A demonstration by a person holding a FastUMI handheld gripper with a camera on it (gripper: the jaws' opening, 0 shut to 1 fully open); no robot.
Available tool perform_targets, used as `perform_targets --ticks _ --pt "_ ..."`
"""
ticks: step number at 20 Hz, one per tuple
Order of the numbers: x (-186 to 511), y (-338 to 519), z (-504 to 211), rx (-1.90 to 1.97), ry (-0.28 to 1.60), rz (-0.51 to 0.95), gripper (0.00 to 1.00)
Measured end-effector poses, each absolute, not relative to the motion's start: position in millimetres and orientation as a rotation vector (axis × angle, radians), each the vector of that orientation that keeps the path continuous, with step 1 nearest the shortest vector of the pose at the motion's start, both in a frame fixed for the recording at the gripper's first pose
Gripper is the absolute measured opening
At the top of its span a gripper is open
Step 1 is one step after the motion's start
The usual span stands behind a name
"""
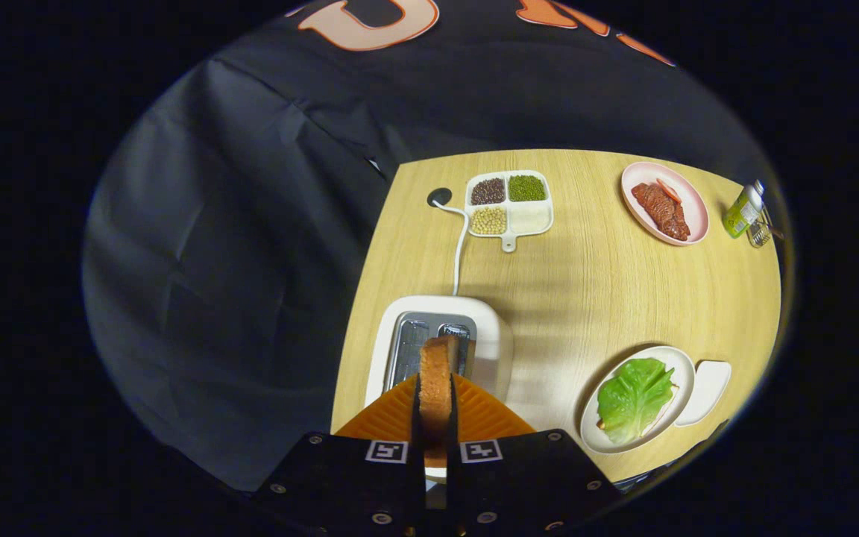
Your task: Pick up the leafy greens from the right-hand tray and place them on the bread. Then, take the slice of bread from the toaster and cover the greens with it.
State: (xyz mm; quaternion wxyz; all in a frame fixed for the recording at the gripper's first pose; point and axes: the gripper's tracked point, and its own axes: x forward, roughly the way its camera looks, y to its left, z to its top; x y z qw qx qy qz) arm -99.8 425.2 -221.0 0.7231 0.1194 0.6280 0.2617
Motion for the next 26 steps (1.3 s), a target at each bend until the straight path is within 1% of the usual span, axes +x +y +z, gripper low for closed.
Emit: perform_targets --ticks 5,8,17,21,26 --pt "-87 373 -184 0.367 1.284 0.634 0.11" --pt "-80 329 -183 0.383 1.251 0.614 0.11" --pt "-99 234 -239 0.432 1.3 0.536 0.11" --pt "-115 215 -268 0.464 1.321 0.524 0.11" --pt "-137 209 -314 0.56 1.36 0.547 0.11"
